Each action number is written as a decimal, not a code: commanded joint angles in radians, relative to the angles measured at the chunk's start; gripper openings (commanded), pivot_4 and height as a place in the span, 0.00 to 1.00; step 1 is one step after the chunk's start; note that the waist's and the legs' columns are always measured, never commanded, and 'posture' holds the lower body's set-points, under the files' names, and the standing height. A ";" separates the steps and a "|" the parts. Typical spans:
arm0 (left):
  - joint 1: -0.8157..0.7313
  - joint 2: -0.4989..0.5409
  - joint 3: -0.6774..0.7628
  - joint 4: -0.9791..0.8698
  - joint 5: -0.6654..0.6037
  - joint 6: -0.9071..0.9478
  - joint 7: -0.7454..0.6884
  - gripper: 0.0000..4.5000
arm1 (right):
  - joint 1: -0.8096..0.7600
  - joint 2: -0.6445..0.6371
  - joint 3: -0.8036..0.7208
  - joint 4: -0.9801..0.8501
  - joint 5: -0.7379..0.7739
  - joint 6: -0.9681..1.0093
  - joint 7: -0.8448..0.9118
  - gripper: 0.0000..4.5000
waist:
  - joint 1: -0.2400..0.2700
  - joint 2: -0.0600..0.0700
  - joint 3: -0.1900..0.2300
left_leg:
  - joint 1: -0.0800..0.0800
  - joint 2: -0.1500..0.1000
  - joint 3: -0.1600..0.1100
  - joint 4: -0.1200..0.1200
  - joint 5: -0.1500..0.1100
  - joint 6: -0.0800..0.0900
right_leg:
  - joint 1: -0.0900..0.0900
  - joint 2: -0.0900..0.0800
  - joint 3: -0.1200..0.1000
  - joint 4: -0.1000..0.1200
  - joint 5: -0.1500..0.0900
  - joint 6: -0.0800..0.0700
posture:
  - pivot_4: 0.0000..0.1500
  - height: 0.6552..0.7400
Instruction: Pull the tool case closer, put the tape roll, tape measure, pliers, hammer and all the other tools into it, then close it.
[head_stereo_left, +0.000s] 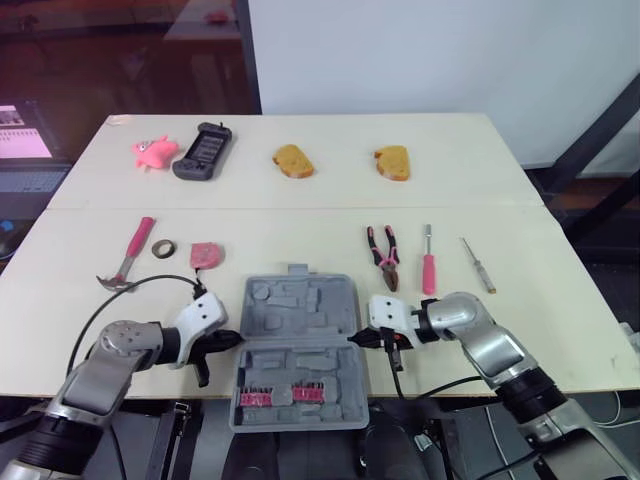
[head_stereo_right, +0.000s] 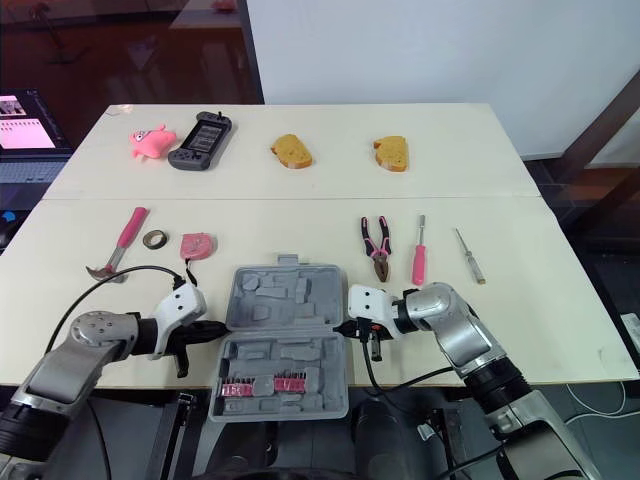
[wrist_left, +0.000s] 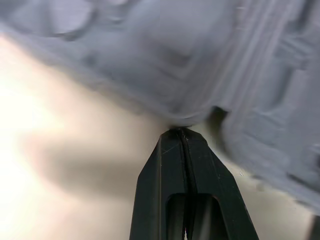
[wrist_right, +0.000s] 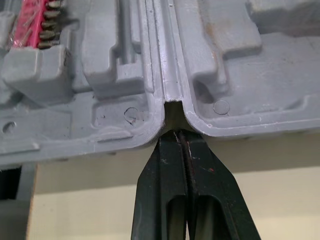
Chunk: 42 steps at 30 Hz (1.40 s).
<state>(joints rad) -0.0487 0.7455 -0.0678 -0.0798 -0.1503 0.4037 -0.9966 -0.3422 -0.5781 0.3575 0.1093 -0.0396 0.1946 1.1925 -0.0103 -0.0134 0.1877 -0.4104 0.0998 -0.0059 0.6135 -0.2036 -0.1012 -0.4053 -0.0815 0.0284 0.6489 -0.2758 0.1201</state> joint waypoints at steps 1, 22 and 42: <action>0.008 0.034 0.111 0.043 -0.029 -0.027 0.027 0.00 | 0.031 -0.083 -0.070 0.089 0.013 -0.064 -0.008 0.01 | 0.001 0.000 0.000 | 0.000 0.000 0.000 0.000 0.000 0.000 | 0.000 0.000 0.000 0.000 0.000 0.000 | 1.00 0.77; 0.295 0.086 0.764 0.268 -0.252 -0.312 -0.015 1.00 | 0.422 -0.332 -0.817 0.006 0.477 0.077 0.005 0.99 | -0.003 -0.003 0.001 | 0.000 0.000 0.001 -0.001 -0.001 0.000 | -0.001 -0.001 0.000 -0.004 -0.003 -0.005 | 1.00 0.77; 0.340 -0.041 0.797 0.044 -0.379 -0.122 0.198 1.00 | 0.254 -0.391 -0.756 -0.360 0.761 0.466 -0.077 0.99 | -0.008 -0.003 0.001 | 0.000 0.001 0.001 -0.001 -0.001 0.000 | -0.001 -0.001 0.000 -0.003 -0.003 -0.006 | 1.00 0.77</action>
<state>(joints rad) 0.2904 0.7081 0.7195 0.0320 -0.5044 0.2100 -0.8749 -0.0569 -0.9367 -0.4284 -0.1767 0.6823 0.6105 1.1168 -0.0179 -0.0166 0.1889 -0.4108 0.1004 -0.0053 0.6123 -0.2043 -0.1015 -0.4066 -0.0825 0.0286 0.6459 -0.2787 0.1145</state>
